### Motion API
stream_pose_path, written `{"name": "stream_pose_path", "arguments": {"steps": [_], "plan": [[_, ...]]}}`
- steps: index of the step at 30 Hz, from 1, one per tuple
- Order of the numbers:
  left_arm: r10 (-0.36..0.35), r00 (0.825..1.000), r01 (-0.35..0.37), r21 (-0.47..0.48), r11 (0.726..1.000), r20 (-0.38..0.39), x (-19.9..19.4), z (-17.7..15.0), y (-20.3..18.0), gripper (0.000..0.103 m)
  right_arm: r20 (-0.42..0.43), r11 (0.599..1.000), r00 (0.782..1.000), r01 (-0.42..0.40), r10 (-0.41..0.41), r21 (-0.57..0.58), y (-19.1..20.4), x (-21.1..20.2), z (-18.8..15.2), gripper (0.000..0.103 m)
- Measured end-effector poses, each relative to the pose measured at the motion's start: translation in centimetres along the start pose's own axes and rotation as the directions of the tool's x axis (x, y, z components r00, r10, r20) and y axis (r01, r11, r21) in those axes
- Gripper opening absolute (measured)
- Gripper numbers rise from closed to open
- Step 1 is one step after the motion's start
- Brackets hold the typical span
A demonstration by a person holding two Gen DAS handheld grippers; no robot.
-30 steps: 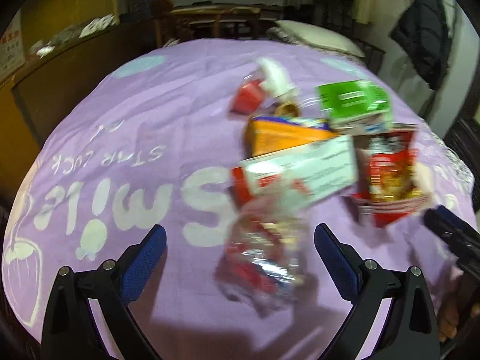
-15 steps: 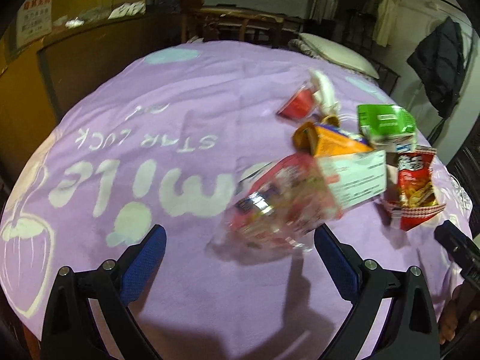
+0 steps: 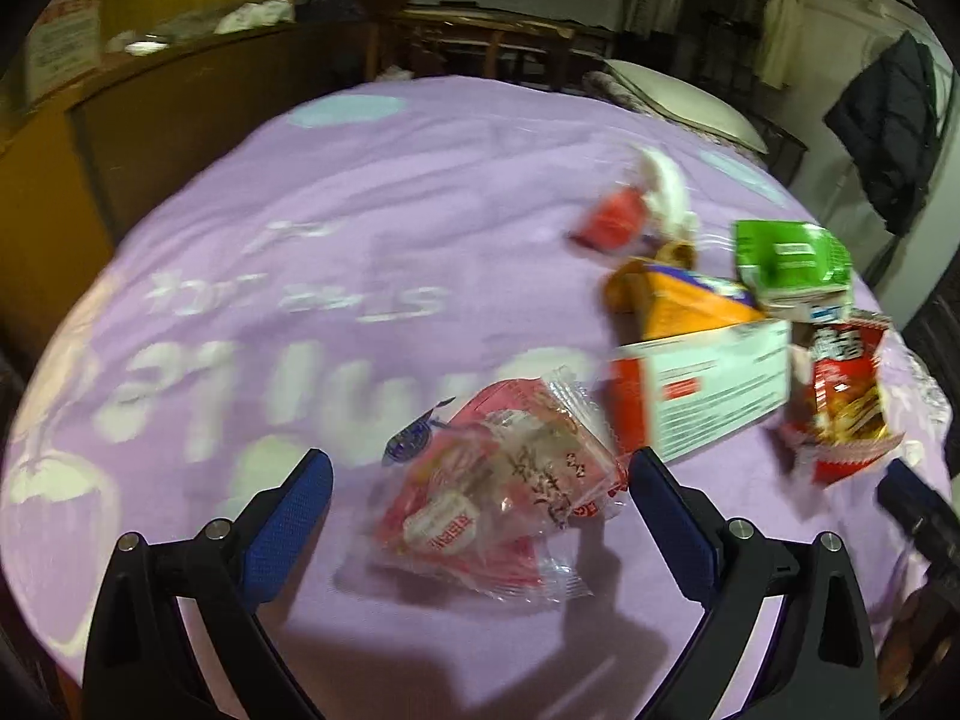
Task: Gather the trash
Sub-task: 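Grasp the clear candy wrapper bag with the left tool while the right tool grasps the red chip bag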
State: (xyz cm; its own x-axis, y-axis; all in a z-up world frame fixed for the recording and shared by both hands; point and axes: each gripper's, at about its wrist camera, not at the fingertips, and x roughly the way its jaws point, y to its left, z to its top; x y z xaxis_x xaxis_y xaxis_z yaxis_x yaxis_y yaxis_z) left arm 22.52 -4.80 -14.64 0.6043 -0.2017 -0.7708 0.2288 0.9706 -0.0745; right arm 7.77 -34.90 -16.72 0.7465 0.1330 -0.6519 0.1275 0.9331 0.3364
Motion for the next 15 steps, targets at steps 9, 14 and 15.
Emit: {"name": "stream_pose_path", "arguments": {"steps": [9,14,15], "plan": [[-0.017,1.000,0.018,-0.014,1.000,0.017,0.0,-1.1,1.6,0.097,0.040,0.997,0.999,0.007,-0.004,-0.079,1.9,-0.9,-0.2,0.088],[-0.015,1.000,0.015,-0.029,0.999,0.014,0.6,-1.8,2.1,0.097,0.037,0.992,0.997,-0.059,0.063,-0.112,3.7,-0.9,-0.5,0.088],[-0.004,1.000,0.005,-0.017,1.000,0.012,0.6,-1.9,1.9,0.097,0.033,0.992,0.997,-0.071,0.075,-0.108,4.0,-0.7,-0.5,0.088]]}}
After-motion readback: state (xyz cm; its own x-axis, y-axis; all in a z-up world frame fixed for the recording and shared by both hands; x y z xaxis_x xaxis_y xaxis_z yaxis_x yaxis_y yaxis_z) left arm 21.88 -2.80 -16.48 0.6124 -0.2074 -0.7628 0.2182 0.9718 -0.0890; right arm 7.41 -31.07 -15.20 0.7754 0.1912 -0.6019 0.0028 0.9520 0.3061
